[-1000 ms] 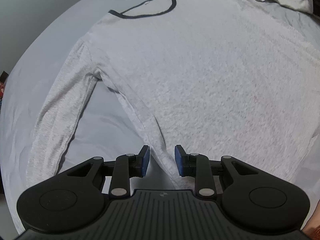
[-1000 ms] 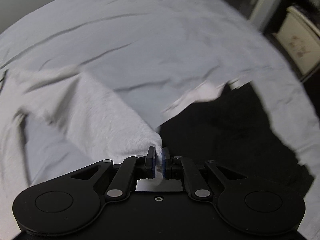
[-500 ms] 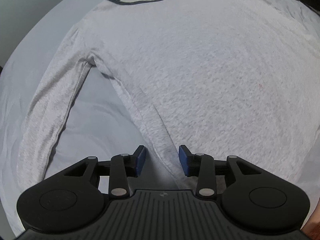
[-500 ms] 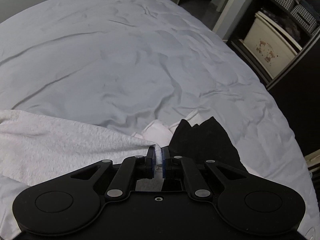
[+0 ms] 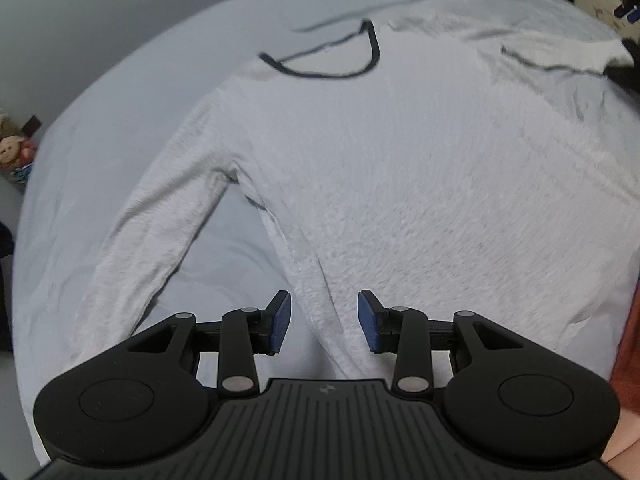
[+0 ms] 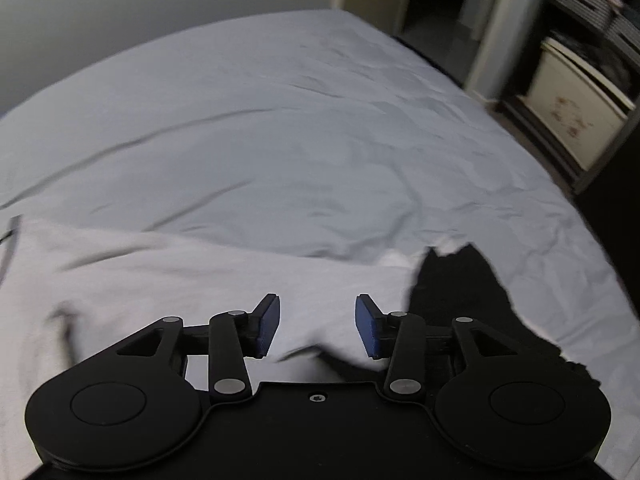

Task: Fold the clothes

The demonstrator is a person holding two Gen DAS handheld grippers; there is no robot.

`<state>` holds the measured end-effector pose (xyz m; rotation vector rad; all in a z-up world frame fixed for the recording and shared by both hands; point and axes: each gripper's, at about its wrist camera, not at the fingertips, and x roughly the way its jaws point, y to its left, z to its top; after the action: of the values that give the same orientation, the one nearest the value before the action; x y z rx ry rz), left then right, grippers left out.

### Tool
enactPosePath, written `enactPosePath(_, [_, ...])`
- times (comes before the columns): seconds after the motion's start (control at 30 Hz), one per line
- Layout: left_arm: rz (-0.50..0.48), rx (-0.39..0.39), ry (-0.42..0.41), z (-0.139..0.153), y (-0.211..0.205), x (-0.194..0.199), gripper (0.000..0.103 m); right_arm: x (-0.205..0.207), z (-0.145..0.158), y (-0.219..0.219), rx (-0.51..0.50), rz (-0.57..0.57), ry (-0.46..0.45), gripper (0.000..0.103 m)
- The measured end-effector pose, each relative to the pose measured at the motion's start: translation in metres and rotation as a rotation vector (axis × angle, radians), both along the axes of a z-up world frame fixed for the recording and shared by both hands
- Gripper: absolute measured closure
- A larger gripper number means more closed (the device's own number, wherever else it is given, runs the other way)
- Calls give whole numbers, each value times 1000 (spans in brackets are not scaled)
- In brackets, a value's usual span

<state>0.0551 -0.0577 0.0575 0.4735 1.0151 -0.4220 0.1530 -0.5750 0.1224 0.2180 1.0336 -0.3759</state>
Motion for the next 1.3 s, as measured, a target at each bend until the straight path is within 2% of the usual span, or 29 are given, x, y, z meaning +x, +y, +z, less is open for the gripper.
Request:
enactPosePath(0.1, [42, -26, -27, 11, 3, -8, 64, -6, 11, 39, 39, 90, 5, 57])
enactPosePath(0.23, [151, -112, -44, 13, 18, 4, 64, -13, 8, 95, 76, 205, 20, 57])
enactPosePath(0.33, [238, -216, -28, 5, 31, 21, 66, -18, -5, 130, 121, 253, 28, 57])
enactPosePath(0.5, [304, -271, -32, -15, 39, 38, 66, -17, -49, 184, 194, 326, 50, 57])
enactPosePath(0.67, [382, -389, -14, -44, 54, 63, 66, 0, -92, 190, 235, 279, 19, 60])
enactPosePath(0.73, [400, -404, -8, -53, 58, 69, 66, 9, -106, 183, 269, 236, 7, 64])
enactPosePath(0.9, [427, -502, 40, -79, 67, 88, 68, 24, -128, 172, 318, 210, -17, 64])
enactPosePath(0.93, [417, -517, 47, -82, 66, 89, 72, 26, -132, 172, 330, 214, -21, 64])
enactPosePath(0.97, [403, -517, 53, -86, 64, 90, 76, 28, -137, 172, 341, 223, -20, 64])
enactPosePath(1.0, [392, -492, 55, -88, 61, 91, 86, 30, -141, 174, 344, 232, -15, 66])
enactPosePath(1.03, [394, -468, 53, -90, 59, 92, 94, 32, -145, 175, 348, 242, -9, 75])
enactPosePath(1.07, [402, -455, 49, -91, 60, 92, 97, 33, -150, 178, 335, 250, 3, 80])
enactPosePath(1.1, [414, -450, 46, -91, 63, 93, 97, 34, -153, 180, 306, 252, 16, 91])
enactPosePath(1.13, [426, -449, 44, -91, 66, 94, 97, 34, -154, 180, 290, 250, 19, 94])
enactPosePath(1.2, [445, -433, 39, -90, 72, 93, 99, 35, -154, 179, 285, 245, 24, 98])
enactPosePath(1.3, [479, -420, 39, -91, 78, 92, 97, 34, -153, 178, 280, 240, 29, 99])
